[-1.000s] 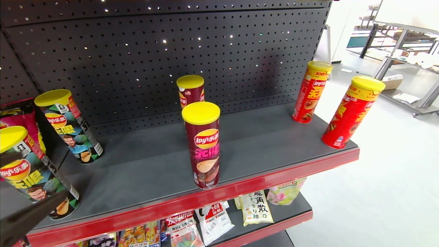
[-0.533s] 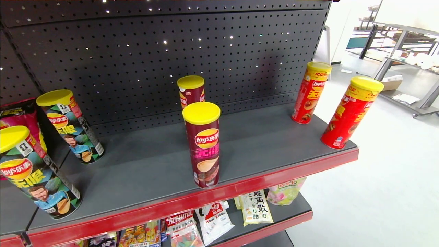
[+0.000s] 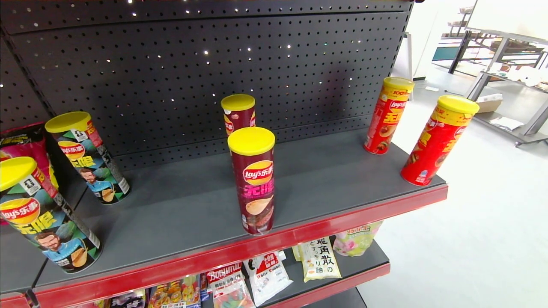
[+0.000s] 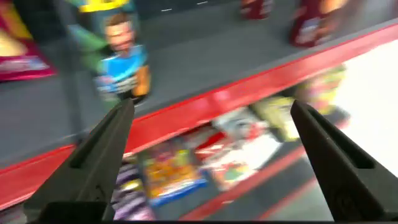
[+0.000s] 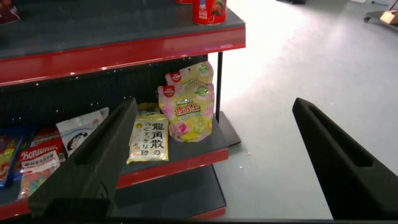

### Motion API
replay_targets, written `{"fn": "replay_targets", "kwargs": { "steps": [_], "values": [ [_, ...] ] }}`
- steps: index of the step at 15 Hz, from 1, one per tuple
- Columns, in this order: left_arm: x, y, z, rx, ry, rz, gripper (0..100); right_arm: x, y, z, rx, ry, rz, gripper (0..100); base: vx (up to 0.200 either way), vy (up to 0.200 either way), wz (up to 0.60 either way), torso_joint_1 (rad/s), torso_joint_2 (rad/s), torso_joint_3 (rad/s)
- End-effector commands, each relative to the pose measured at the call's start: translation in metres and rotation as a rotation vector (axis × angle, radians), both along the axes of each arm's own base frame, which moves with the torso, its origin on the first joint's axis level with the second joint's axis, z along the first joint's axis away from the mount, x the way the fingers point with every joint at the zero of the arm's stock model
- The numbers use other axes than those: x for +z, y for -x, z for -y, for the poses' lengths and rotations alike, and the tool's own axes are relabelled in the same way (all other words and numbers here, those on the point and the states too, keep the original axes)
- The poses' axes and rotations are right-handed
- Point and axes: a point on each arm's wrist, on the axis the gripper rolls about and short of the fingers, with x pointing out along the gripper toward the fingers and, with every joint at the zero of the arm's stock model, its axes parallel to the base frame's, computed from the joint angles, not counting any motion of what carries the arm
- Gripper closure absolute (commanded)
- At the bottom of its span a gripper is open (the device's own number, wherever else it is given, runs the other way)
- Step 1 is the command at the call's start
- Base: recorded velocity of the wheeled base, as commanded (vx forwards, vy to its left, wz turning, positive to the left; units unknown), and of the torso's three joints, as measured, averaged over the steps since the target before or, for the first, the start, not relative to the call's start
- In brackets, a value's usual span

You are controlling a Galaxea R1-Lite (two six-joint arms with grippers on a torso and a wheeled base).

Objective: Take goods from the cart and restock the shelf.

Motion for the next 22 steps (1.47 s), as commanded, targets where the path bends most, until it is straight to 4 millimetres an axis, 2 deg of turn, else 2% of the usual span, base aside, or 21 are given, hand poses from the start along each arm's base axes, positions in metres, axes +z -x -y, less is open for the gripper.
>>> {"fn": "replay_targets", "kwargs": {
  "steps": [1, 5, 7, 9, 10, 11, 13, 14, 15, 16, 18, 22],
  "values": [
    [-0.002, -0.004, 0.001, 0.046, -0.031, -0.035, 0, 0.0, 0.0, 0.0, -0.001, 0.0, -0.001, 0, 0.0, 0.0, 0.0, 0.0, 0.0, 0.0],
    [0.0, -0.006, -0.003, 0.295, -0.062, -0.071, 0, 0.0, 0.0, 0.0, -0.001, 0.002, -0.001, 0, 0.0, 0.0, 0.0, 0.0, 0.0, 0.0],
    [0.002, -0.007, -0.003, 0.329, -0.07, -0.089, 0, 0.0, 0.0, 0.0, 0.001, 0.003, -0.001, 0, 0.0, 0.0, 0.0, 0.0, 0.0, 0.0],
    [0.017, -0.02, 0.002, 0.438, -0.101, -0.207, 0, 0.0, 0.0, 0.0, -0.001, 0.003, -0.001, 0, 0.0, 0.0, 0.0, 0.0, 0.0, 0.0],
    [0.017, -0.022, 0.003, 0.454, -0.103, -0.224, 0, 0.0, 0.0, 0.0, -0.001, 0.003, -0.001, 0, 0.0, 0.0, 0.0, 0.0, 0.0, 0.0],
    [0.015, -0.023, 0.003, 0.532, -0.106, -0.256, 0, 0.0, 0.0, 0.0, -0.001, 0.005, -0.001, 0, 0.0, 0.0, 0.0, 0.0, 0.0, 0.0],
    [0.005, -0.013, 0.004, 0.806, -0.092, -0.261, 0, 0.0, 0.0, 0.0, -0.001, 0.005, -0.001, 0, 0.0, 0.0, 0.0, 0.0, 0.0, 0.0],
    [0.003, -0.009, 0.007, 0.766, -0.054, -0.227, 0, 0.0, 0.0, 0.0, -0.001, 0.005, -0.001, 0, 0.0, 0.0, 0.0, 0.0, 0.0, 0.0],
    [0.001, -0.006, 0.01, 0.638, -0.013, -0.163, 0, 0.0, 0.0, 0.0, -0.001, 0.005, -0.002, 0, 0.0, 0.0, 0.0, 0.0, 0.0, 0.0],
    [-0.001, -0.008, 0.015, 0.372, 0.04, -0.078, 0, 0.0, 0.0, 0.0, -0.001, 0.003, -0.001, 0, 0.0, 0.0, 0.0, 0.0, 0.0, 0.0],
    [-0.006, -0.014, 0.018, 0.178, 0.045, -0.003, 0, 0.0, 0.0, 0.0, -0.001, 0.005, -0.002, 0, 0.0, 0.0, 0.0, 0.0, 0.0, 0.0],
    [-0.007, -0.014, 0.018, 0.085, 0.036, -0.012, 0, 0.0, 0.0, 0.0, -0.001, 0.002, -0.001, 0, 0.0, 0.0, 0.0, 0.0, 0.0, 0.0]
  ]
}}
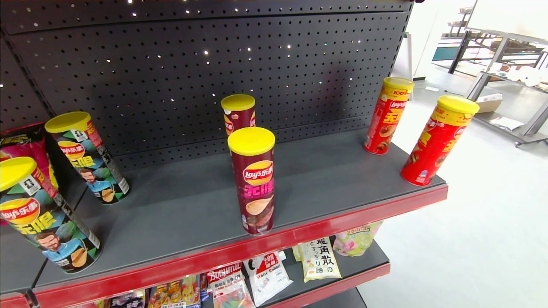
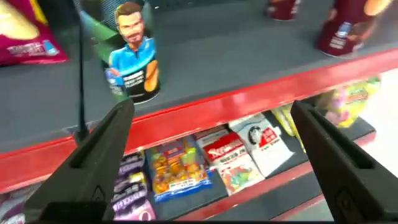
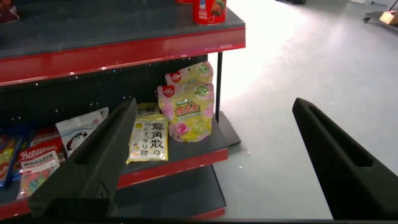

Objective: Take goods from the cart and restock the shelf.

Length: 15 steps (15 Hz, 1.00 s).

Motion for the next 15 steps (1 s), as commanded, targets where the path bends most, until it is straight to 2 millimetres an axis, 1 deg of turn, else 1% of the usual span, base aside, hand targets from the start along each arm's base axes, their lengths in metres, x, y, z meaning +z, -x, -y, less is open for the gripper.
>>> {"fn": "replay_targets", "kwargs": {
  "steps": [1, 3, 4, 6, 7, 8, 11, 15],
  "values": [
    [-0.0017, 0.0008, -0.0018, 0.065, -0.008, 0.007, 0, 0.0001, -0.0001, 0.0, 0.0, 0.0, -0.001, 0, 0.0, 0.0, 0.0, 0.0, 0.0, 0.0],
    [-0.0052, 0.0007, -0.0051, 0.217, 0.01, -0.02, 0, 0.0001, -0.0001, 0.0, -0.001, -0.002, -0.001, 0, 0.0, 0.0, 0.0, 0.0, 0.0, 0.0],
    [-0.0074, 0.001, -0.0058, 0.249, 0.015, -0.041, 0, 0.0001, -0.0001, 0.0, 0.0, -0.002, -0.001, 0, 0.0, 0.0, 0.0, 0.0, 0.0, 0.0],
    [-0.0072, 0.0006, -0.0049, 0.198, -0.02, -0.043, 0, 0.0001, -0.0001, 0.0, 0.0, -0.002, -0.001, 0, 0.0, 0.0, 0.0, 0.0, 0.0, 0.0],
    [-0.0071, 0.0016, -0.0047, 0.105, -0.03, -0.03, 0, 0.0001, -0.0001, 0.0, 0.0, -0.002, -0.001, 0, 0.0, 0.0, 0.0, 0.0, 0.0, 0.0],
    [-0.0083, 0.006, -0.0057, 0.055, -0.035, 0.031, 0, 0.0001, -0.0001, 0.0, 0.0, -0.002, -0.001, 0, 0.0, 0.0, 0.0, 0.0, 0.0, 0.0],
    [-0.0089, 0.0079, -0.0064, 0.117, -0.011, 0.053, 0, 0.0001, -0.0001, 0.0, 0.0, -0.002, -0.001, 0, 0.0, 0.0, 0.0, 0.0, 0.0, 0.0],
    [-0.0089, 0.0079, -0.0066, 0.125, -0.003, 0.053, 0, -0.0001, -0.0001, 0.0, 0.0, 0.001, -0.002, 0, 0.0, 0.0, 0.0, 0.0, 0.0, 0.0]
  ]
}}
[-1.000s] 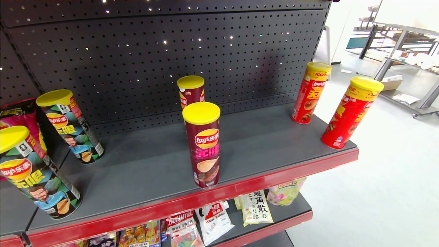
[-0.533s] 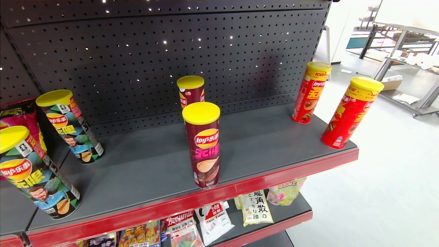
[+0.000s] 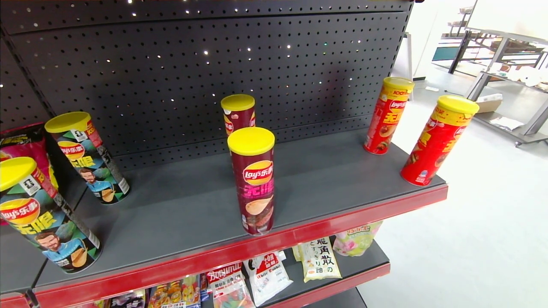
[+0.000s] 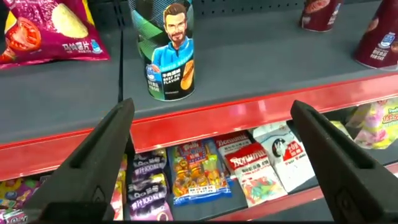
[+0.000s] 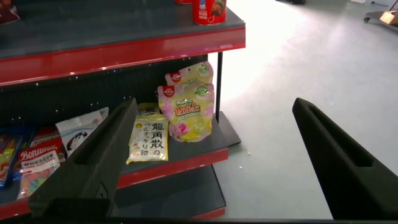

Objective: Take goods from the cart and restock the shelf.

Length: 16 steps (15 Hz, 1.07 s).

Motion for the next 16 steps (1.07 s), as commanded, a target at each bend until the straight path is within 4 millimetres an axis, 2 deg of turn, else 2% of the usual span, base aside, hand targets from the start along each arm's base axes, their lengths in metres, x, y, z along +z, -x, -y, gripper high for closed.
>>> {"fn": "replay_targets", "kwargs": {
  "steps": [1, 5, 13, 16],
  "values": [
    [-0.0002, 0.0003, 0.0, -0.001, 0.001, 0.003, 0, 0.0001, -0.0001, 0.0, -0.001, 0.001, -0.001, 0, 0.0, 0.0, 0.0, 0.0, 0.0, 0.0],
    [-0.0002, 0.0003, 0.0, -0.001, 0.001, 0.003, 0, 0.0001, -0.0001, 0.0, -0.001, 0.005, -0.001, 0, 0.0, 0.0, 0.0, 0.0, 0.0, 0.0],
    [-0.0002, 0.0003, 0.0, -0.001, 0.001, 0.003, 0, 0.0001, -0.0001, 0.0, 0.002, 0.005, -0.001, 0, 0.0, 0.0, 0.6, 0.004, 0.0, 0.002],
    [-0.0002, 0.0003, 0.0, -0.001, 0.001, 0.003, 0, 0.0001, -0.0001, 0.0, 0.001, 0.001, -0.001, 0, 0.0, 0.0, 0.0, 0.0, 0.0, 0.0]
  ]
}}
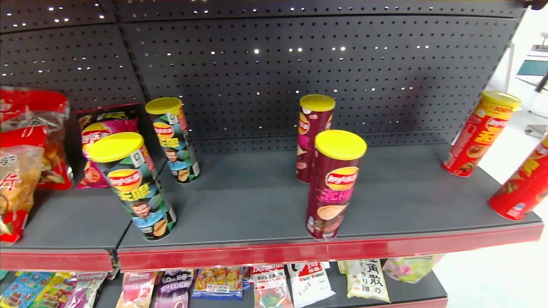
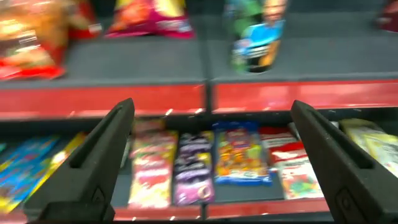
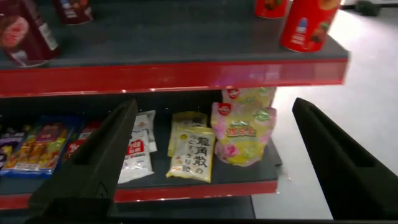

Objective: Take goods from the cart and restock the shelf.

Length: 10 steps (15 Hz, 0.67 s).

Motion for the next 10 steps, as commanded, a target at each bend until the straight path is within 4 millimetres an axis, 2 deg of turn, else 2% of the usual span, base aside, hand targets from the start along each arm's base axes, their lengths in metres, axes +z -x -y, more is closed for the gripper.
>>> {"fn": "replay_targets", "kwargs": {
  "steps": [1, 10],
  "values": [
    [0.0, 0.0001, 0.0, 0.001, 0.0, 0.001, 0, 0.0001, -0.0001, 0.0, -0.001, -0.002, -0.001, 0, 0.0, 0.0, 0.0, 0.0, 0.0, 0.0],
    [0.0, 0.0001, 0.0, 0.001, 0.0, 0.001, 0, 0.0002, -0.0001, -0.0011, 0.049, -0.026, 0.0, 0, 0.0, 0.0, 0.0, 0.0, 0.0, 0.0]
  ]
}}
